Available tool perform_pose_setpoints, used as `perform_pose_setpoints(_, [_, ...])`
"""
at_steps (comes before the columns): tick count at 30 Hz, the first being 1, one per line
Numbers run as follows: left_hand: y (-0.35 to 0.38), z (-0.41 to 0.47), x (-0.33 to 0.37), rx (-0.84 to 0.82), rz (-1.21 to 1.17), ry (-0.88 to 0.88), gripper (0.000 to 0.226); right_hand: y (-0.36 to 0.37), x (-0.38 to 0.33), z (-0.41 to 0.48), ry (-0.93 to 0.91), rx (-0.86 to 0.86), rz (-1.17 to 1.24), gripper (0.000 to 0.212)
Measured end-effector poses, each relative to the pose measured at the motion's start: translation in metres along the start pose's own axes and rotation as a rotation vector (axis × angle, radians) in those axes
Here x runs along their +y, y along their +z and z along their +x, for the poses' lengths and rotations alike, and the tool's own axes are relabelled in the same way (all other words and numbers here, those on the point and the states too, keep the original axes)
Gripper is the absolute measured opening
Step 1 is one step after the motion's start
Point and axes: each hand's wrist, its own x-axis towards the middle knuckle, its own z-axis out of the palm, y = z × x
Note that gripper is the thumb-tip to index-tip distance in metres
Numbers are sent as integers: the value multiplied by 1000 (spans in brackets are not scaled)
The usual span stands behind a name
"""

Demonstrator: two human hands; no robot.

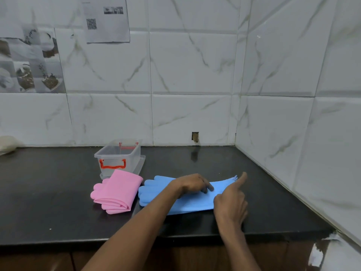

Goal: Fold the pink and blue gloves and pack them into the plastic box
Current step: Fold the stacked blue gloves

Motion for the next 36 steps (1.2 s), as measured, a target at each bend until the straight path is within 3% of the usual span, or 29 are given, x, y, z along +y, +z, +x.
perform_pose_setpoints(2, [-6, 6, 2, -34, -91, -65, 33, 5, 0, -6, -153, 22, 66, 91])
perform_pose_setpoints(5, [-22, 12, -1, -91, -460, -108, 76, 12, 2, -12, -477, -86, 2, 87])
perform_pose_setpoints(8, [-40, 16, -19, -59, -776, -173, 87, 19, 5, -16, -639, -206, -174, 85])
perform_pose_setpoints(16, [-26, 15, -37, 314, -575, -155, 19, 13, 11, -14, -649, -265, -211, 44])
perform_pose_setpoints(23, [-25, 13, -22, 313, -383, -157, 46, 7, 12, -21, -638, -331, -243, 45])
perform_pose_setpoints(25, [-20, 12, -15, 388, -171, -87, 42, 5, 14, -24, -611, -353, -201, 44])
perform_pose_setpoints(28, [-17, 11, -9, 592, 418, 86, 36, 3, 15, -25, -616, -370, -194, 44])
perform_pose_setpoints(29, [-18, 6, -8, 608, 510, 144, 31, 3, 16, -23, -615, -386, -198, 44])
perform_pose_setpoints(32, [-29, -7, -20, 389, 469, 164, 14, 0, 14, -19, -563, -417, -120, 39])
perform_pose_setpoints(34, [-37, -19, -31, 263, 407, 126, 15, -2, 14, -17, -415, -310, 23, 30])
perform_pose_setpoints(36, [-41, -27, -43, 223, 326, 117, 23, -5, 13, -16, -262, -178, -94, 40])
